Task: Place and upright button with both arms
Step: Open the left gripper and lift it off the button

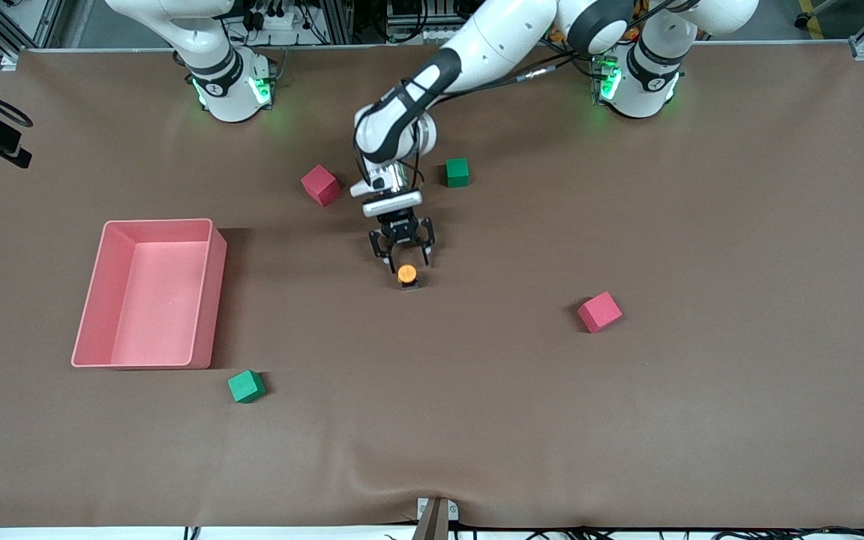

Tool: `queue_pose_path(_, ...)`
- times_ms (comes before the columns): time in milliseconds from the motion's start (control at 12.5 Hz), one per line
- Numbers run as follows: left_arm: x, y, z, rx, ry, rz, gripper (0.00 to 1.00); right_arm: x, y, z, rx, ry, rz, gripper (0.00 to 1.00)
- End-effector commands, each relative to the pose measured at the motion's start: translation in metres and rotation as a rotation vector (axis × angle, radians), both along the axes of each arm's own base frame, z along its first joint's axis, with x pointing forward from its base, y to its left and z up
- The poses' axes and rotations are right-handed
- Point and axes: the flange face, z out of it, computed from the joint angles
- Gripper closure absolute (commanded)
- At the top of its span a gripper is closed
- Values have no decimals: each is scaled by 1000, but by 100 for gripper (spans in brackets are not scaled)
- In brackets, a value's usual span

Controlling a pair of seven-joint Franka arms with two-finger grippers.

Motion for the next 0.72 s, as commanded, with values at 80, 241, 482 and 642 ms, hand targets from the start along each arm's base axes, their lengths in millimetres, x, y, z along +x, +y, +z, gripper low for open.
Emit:
queue_pose_path(80,-35,-22,90,-55,96,112,0,-4,-1,7,18,-5,9,0)
queue_pose_path(241,-47,-22,154,-71,217,193,0,-4,-2,7,18,-3,7,0)
queue_pose_path(482,-8,5,286,-183,382,249,0,-4,-2,7,18,-5,7,0)
queue_pose_path(642,41,50,369,-254,469,256,0,-4,-1,7,18,-5,9,0)
